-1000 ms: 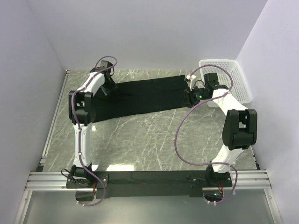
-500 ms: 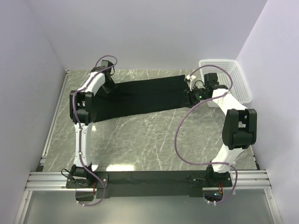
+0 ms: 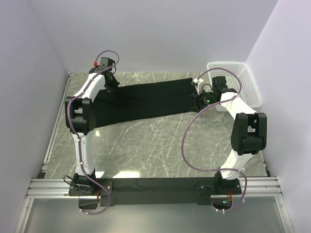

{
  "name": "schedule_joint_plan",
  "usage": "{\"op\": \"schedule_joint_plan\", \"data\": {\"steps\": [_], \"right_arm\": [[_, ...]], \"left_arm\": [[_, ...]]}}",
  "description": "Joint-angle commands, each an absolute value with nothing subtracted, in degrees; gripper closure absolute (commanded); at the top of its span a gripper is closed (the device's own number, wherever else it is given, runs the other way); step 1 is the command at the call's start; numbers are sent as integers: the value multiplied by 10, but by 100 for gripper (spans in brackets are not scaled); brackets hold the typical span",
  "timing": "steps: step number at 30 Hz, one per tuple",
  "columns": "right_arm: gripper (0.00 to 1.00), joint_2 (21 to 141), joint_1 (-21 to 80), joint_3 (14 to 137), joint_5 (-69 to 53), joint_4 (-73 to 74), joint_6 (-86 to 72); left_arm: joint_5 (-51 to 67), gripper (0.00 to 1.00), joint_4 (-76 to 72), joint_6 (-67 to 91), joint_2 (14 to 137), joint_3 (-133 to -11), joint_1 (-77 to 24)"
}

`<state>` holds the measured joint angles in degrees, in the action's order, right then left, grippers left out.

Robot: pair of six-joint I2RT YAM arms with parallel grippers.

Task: Fold and stack the t-shirts
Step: Fold the tshirt

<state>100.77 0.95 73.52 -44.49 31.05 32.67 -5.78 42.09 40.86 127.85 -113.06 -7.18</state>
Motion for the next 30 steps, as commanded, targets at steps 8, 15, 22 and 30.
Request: {"op": "schedule_joint_plan", "data": {"steps": [8, 15, 22, 30], "right_arm": [[52, 1014, 5, 752, -456, 308, 330], [52, 1012, 5, 752, -453, 311, 333], [52, 1015, 5, 753, -454, 312, 332], [52, 1022, 5, 757, -455, 320, 335]], "left_arm": [[-11, 99, 381, 406, 1275, -1172, -59], [22, 99, 348, 426, 1324, -1212, -53], [59, 99, 309, 431, 1340, -1204, -51], [64, 99, 249, 429, 1339, -1180, -51]]}}
